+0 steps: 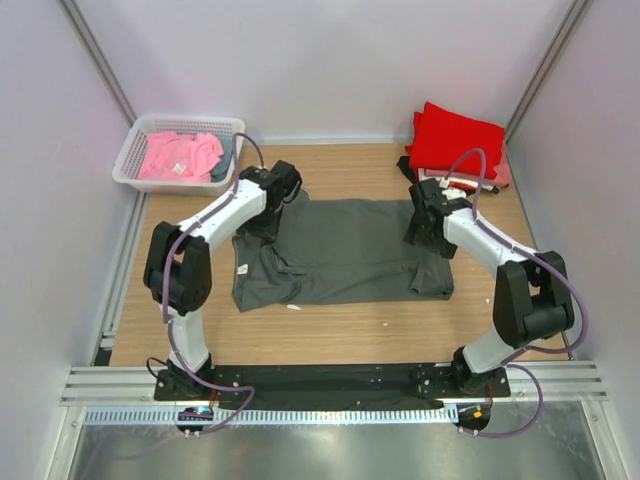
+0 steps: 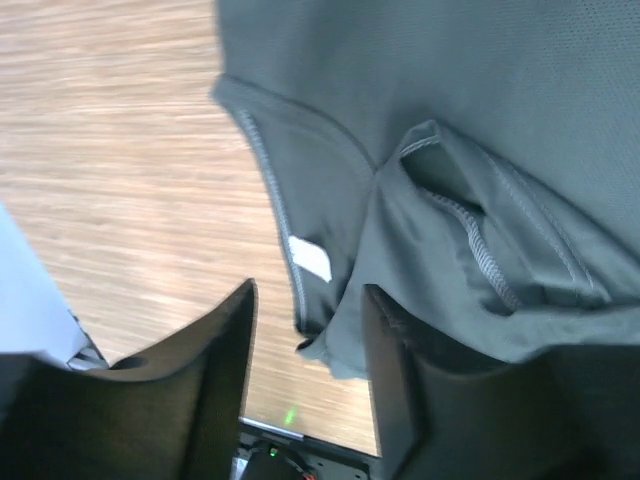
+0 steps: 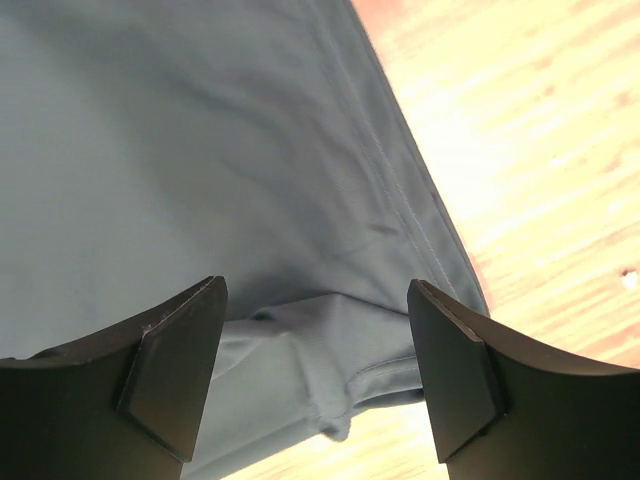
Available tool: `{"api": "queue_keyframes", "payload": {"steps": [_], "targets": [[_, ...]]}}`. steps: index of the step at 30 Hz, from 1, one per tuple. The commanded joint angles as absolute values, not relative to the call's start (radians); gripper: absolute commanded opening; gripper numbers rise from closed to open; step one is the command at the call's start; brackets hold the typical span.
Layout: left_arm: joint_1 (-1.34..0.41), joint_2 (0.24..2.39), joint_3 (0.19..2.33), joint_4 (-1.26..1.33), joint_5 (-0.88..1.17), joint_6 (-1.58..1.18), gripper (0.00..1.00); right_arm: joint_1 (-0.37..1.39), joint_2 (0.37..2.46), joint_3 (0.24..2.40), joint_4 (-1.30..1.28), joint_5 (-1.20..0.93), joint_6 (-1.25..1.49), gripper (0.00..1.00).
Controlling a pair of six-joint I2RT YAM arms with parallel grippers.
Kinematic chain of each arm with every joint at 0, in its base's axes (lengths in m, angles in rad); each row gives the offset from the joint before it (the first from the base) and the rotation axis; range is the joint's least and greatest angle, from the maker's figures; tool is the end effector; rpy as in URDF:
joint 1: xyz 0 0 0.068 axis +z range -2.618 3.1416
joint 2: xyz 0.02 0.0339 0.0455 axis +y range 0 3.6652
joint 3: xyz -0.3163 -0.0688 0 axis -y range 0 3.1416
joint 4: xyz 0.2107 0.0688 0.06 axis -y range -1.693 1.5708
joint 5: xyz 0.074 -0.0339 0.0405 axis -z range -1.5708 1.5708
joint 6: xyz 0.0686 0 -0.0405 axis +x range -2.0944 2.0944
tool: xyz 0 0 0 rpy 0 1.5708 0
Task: Fold and stack the t-shirts
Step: Fold the tshirt
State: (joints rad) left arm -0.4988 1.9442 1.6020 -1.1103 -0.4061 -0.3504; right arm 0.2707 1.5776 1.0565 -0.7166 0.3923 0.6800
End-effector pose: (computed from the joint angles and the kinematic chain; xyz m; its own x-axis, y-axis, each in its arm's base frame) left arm 0.3380 -0.1533 0.2578 -0.9558 0.1616 -0.2455 0.0750 0.9417 0.3279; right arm 0.2765 0.0495 0.2471 -0.7877 0.3844 -0.4814 0.4741 0.8772 -0.0753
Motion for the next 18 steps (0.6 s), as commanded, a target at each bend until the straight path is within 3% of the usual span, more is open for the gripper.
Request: {"api": "queue_keyframes", "payload": {"steps": [1,4,10,18], "targets": [[-0.511,1.746,1.589,-1.144,-0.488,-0.406,0.53,0.275,1.488,1.115,-0.736,0.397,0.611,0.79],[-0.517,1.578,1.465,-1.115,-0.46,-0.431,0.56,0.278,1.376,1.066,-0.752,0.365,0.606,0.79],[-0.528,1.298,1.117,-0.945,-0.191,-0.561,0.55,0.344,1.206,0.91,-0.755,0.263,0.606,0.75],[-0.528,1.268,0.868,-0.712,-0.098,-0.695,0.6,0.399,1.147,0.835,-0.767,0.227,0.614,0.76]]}}
